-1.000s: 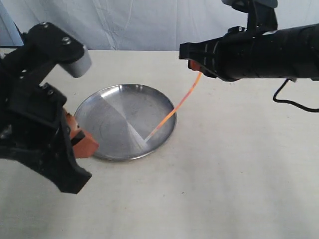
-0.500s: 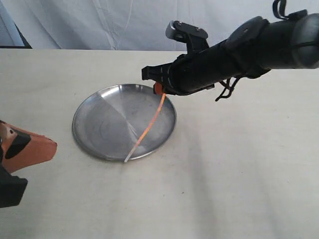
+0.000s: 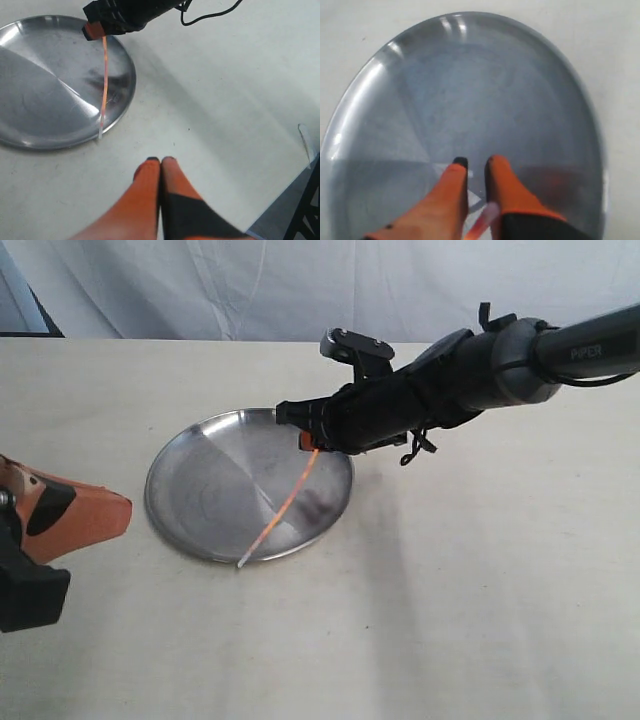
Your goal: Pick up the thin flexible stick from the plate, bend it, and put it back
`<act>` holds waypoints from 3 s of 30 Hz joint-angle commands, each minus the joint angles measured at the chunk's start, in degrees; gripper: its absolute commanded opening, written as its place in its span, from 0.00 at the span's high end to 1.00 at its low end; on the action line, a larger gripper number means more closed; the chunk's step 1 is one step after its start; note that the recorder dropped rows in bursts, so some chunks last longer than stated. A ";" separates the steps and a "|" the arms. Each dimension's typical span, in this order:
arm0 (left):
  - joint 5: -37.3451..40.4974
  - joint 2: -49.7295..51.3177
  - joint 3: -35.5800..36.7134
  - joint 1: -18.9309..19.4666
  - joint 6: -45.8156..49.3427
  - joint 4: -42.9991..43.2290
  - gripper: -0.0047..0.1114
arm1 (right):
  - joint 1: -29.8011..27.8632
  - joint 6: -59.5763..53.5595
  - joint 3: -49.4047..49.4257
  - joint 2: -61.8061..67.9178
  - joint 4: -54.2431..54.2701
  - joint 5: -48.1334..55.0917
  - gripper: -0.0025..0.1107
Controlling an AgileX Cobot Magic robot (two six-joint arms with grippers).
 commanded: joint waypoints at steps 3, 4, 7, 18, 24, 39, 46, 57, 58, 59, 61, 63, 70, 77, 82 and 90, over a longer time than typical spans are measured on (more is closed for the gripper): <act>-0.57 -0.26 0.25 -0.07 -0.33 0.15 0.96 | 0.50 -1.09 -1.84 0.24 -0.49 -3.07 0.57; -0.57 -0.26 0.25 -0.07 -0.33 0.30 0.96 | 0.50 -1.09 -2.67 0.13 -0.49 -2.56 0.57; -0.57 -0.26 0.25 -0.07 -0.33 0.30 0.96 | 0.50 -1.09 -4.23 -0.69 -0.25 -2.44 0.57; -8.27 -4.86 0.25 -0.07 -0.33 9.52 0.96 | -1.62 3.26 0.12 -24.28 -27.19 5.13 0.98; -10.00 -14.84 0.25 -0.07 -0.33 13.30 0.96 | -1.62 4.93 15.01 -49.51 -35.06 -2.19 0.98; -18.90 -20.47 0.48 -0.07 -0.31 22.80 0.96 | -1.62 4.93 29.07 -83.00 -36.13 25.17 0.98; -17.73 -20.47 0.48 -0.07 -0.05 19.78 0.96 | -1.62 4.93 29.07 -84.12 -36.13 28.69 0.98; -17.73 -20.47 0.48 -0.07 -0.05 19.76 0.96 | -12.06 4.93 29.07 -96.81 -35.15 28.84 0.98; -17.73 -20.47 0.48 -0.07 -0.05 19.76 0.96 | -13.74 4.93 29.07 -98.51 -35.15 28.84 0.98; -17.73 -20.47 0.48 -0.07 -0.05 19.76 0.96 | -15.68 4.93 29.07 -100.22 -35.00 28.84 0.98; -17.73 -20.47 0.48 -0.07 -0.05 19.76 0.96 | -18.91 5.30 29.07 -103.07 -34.51 28.84 0.98; -17.73 -20.47 0.48 -0.07 -0.05 19.76 0.96 | -21.00 5.64 29.48 -105.70 -35.32 28.96 0.98; -17.73 -20.47 0.48 -0.07 -0.05 19.76 0.96 | -22.08 5.43 45.40 -110.39 -35.32 14.62 0.98; -17.73 -20.47 0.48 -0.07 -0.05 19.76 0.96 | -22.08 5.43 63.92 -117.05 -24.16 -3.53 0.98; -17.73 -20.47 0.48 -0.07 -0.05 19.76 0.96 | -22.17 5.43 71.75 -120.27 -20.59 -5.62 0.98; -17.85 -20.47 0.48 -0.07 -0.05 19.76 0.96 | -22.17 5.43 73.13 -120.27 -20.59 -0.25 0.98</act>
